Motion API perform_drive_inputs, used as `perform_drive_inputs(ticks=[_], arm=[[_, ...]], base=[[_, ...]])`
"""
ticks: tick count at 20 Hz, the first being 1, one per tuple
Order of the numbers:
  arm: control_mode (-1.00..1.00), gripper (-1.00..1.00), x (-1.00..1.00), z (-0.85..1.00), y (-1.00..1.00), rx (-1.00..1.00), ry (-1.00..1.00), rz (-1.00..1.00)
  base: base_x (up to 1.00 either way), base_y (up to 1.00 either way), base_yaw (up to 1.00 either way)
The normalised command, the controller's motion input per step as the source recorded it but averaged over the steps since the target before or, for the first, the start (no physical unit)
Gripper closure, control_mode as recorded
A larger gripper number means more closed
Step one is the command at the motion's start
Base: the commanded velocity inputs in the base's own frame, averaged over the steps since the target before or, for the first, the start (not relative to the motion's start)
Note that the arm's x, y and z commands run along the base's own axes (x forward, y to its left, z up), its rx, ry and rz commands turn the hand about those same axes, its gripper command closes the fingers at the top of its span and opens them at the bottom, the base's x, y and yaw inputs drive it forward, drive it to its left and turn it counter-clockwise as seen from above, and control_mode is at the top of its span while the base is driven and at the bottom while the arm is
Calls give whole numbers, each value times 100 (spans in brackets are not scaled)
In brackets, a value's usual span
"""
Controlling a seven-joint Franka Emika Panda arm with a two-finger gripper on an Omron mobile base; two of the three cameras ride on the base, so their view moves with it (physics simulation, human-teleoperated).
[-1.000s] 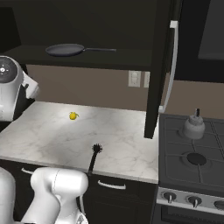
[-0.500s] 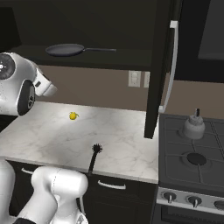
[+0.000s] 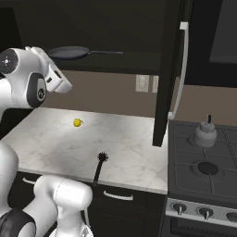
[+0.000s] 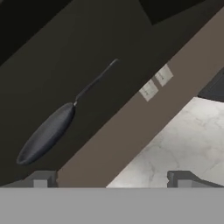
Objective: Pick the pan from the cabinet and place it on the stove. Then turn on the stove burner for the pan.
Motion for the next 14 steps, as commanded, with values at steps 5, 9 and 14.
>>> perform_drive_inputs(ticks=[5, 9, 14], arm=[[-100, -100, 68, 6, -19, 0, -2, -16], [-100, -100, 55, 12, -23, 0, -2, -10], [-100, -100, 30, 28, -16, 0, 0, -9]], base=[[0, 0, 0], [0, 0, 0], [0, 0, 0]])
